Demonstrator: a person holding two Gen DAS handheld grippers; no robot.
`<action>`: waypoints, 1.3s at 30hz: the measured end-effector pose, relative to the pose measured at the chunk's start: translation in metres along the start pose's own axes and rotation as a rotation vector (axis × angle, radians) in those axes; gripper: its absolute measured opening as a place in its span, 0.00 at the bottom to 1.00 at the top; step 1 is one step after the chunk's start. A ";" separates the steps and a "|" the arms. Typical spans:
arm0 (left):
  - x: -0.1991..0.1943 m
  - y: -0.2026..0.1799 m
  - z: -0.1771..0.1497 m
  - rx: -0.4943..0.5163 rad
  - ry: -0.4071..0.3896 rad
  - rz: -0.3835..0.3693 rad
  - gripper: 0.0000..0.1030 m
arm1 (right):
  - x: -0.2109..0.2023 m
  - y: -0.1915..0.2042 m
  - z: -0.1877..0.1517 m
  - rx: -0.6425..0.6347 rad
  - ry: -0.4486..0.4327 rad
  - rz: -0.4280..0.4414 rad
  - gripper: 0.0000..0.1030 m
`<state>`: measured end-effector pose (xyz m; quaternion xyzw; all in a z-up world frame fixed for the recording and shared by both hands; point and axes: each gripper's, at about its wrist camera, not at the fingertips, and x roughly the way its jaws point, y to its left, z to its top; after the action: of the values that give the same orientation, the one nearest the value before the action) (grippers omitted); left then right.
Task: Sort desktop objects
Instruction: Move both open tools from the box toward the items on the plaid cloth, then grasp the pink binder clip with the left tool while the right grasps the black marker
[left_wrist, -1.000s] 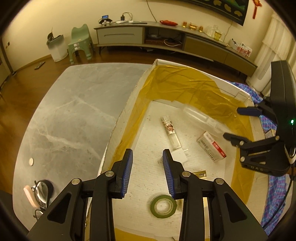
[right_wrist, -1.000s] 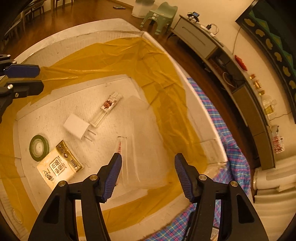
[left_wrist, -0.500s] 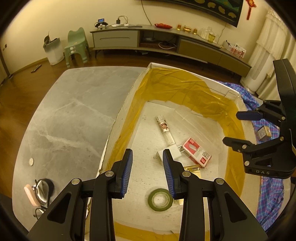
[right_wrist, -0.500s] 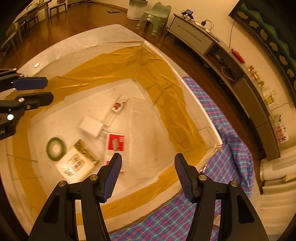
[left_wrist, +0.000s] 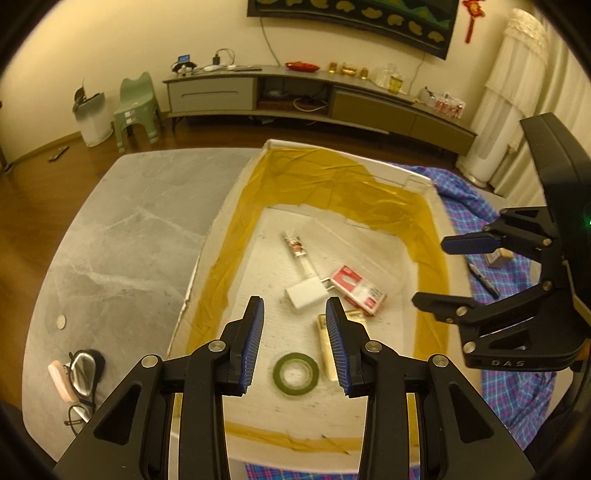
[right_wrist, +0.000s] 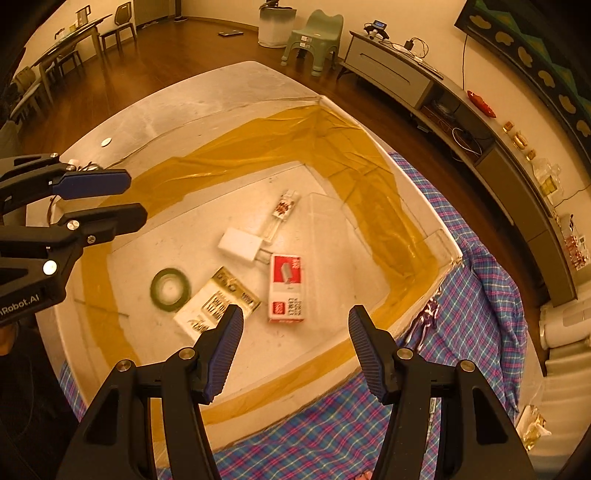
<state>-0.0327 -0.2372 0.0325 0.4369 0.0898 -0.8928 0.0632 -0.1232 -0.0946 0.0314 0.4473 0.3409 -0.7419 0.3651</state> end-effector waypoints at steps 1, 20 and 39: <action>-0.004 -0.002 -0.001 -0.001 -0.006 -0.005 0.36 | -0.002 0.002 -0.001 -0.004 -0.001 -0.001 0.59; -0.051 -0.105 -0.020 0.150 -0.075 -0.212 0.39 | -0.101 -0.035 -0.098 0.176 -0.312 0.176 0.59; 0.058 -0.268 -0.079 0.371 0.145 -0.324 0.42 | -0.002 -0.178 -0.222 0.495 -0.219 -0.025 0.56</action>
<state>-0.0589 0.0395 -0.0326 0.4838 -0.0027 -0.8588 -0.1685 -0.1811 0.1797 -0.0164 0.4357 0.1133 -0.8511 0.2702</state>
